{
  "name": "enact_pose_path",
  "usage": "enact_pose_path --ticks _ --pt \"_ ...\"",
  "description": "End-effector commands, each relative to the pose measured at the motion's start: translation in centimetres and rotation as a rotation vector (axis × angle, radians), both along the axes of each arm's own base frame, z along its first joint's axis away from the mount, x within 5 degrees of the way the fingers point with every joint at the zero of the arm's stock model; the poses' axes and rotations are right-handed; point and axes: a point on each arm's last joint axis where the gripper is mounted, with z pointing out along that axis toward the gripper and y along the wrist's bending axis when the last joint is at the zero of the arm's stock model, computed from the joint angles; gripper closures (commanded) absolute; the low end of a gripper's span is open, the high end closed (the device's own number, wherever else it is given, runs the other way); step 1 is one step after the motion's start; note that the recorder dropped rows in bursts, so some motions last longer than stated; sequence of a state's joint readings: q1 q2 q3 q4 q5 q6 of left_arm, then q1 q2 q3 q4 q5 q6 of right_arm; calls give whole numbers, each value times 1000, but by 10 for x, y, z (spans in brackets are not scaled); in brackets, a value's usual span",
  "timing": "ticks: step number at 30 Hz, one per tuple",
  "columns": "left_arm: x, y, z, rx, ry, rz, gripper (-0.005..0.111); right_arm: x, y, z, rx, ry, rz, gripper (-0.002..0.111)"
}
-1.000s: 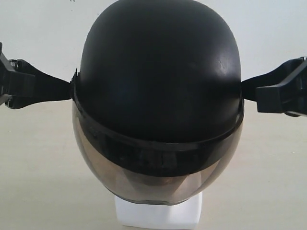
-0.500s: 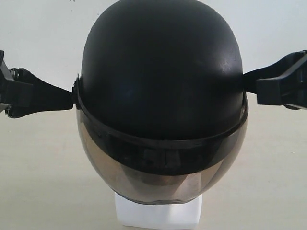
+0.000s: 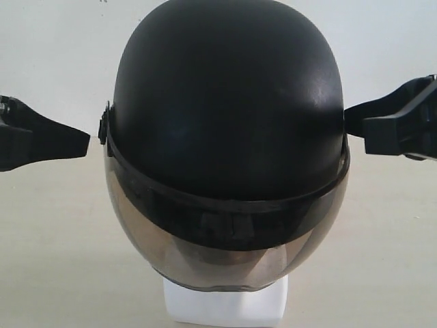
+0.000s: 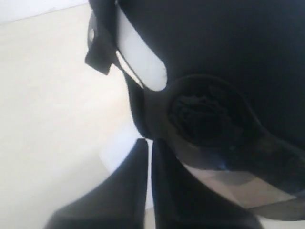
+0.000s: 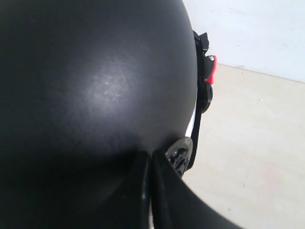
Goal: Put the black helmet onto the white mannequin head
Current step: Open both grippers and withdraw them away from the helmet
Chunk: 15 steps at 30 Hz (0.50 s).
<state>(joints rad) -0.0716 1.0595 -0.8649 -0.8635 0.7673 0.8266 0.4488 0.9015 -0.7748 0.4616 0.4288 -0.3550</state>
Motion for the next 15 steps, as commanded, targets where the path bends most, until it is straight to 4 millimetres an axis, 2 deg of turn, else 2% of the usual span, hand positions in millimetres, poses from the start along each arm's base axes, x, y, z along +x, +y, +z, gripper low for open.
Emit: enact_pose_path --ticks 1,8,15 --pt "-10 6 4 72 -14 47 102 -3 -2 4 -15 -26 4 109" --pt "-28 10 5 73 -3 83 102 -18 -8 13 6 -61 11 109" --pt "-57 5 -13 15 102 25 102 -43 -15 14 -26 -11 77 109"
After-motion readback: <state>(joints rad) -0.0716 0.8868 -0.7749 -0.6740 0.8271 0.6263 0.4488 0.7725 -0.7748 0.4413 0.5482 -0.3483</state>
